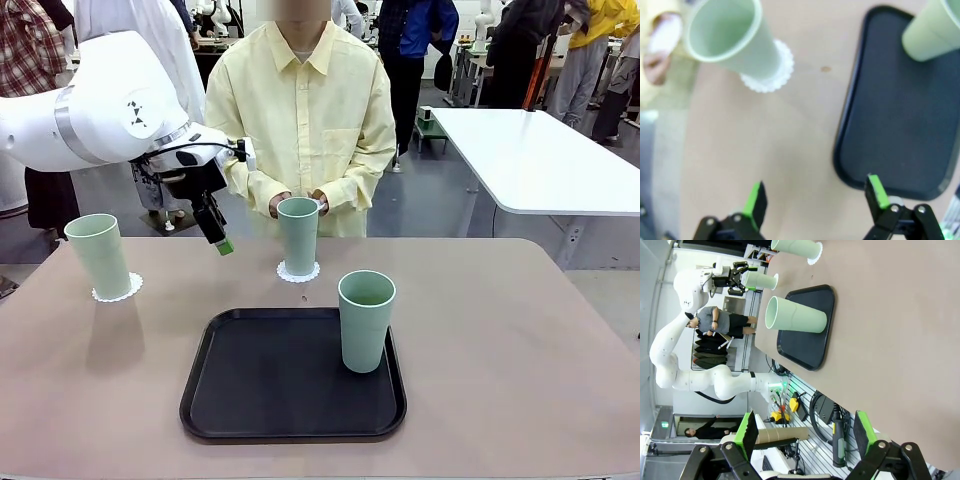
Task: Place coasters on the table and set cups on them.
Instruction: Take one Reusable plastic cup from the Flat Tray and place it on a coaster set by the human.
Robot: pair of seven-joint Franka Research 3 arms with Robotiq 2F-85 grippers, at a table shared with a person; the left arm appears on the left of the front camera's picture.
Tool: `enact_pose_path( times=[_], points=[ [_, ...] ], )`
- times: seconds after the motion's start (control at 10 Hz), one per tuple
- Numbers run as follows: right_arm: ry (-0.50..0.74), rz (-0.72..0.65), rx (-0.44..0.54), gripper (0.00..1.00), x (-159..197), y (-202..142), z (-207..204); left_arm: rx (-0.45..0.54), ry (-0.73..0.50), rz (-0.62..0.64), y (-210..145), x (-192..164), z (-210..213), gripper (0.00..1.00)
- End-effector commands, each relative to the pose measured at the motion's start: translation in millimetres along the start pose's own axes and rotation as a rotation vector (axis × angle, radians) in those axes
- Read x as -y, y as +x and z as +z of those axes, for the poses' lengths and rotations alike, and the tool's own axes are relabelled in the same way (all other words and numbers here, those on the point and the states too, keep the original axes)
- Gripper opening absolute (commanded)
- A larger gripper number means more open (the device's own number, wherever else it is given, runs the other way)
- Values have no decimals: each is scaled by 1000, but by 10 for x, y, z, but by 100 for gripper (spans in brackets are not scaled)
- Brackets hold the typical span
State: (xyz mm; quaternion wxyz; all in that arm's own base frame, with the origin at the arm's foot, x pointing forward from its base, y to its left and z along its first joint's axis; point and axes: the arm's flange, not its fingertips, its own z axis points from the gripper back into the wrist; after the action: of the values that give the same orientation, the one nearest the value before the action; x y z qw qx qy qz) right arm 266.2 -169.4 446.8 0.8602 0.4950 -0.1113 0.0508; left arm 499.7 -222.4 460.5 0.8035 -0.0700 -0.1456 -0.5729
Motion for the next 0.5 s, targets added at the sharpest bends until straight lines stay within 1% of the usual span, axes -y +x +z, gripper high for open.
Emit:
enact_pose_path(
  times=[0.0, 0.1, 0.3, 0.4],
  points=[
    [21, 13, 14, 100, 4, 19, 3, 3, 125, 335, -83, 608, 249, 100],
    [21, 13, 14, 100, 4, 19, 3, -9, 92, 450, -216, 802, 322, 100],
    [21, 13, 14, 100, 4, 19, 3, -60, 12, 625, -567, 1079, 452, 100],
    [21, 13, 14, 100, 4, 19, 3, -55, 22, 674, -686, 1125, 553, 100]
  ],
)
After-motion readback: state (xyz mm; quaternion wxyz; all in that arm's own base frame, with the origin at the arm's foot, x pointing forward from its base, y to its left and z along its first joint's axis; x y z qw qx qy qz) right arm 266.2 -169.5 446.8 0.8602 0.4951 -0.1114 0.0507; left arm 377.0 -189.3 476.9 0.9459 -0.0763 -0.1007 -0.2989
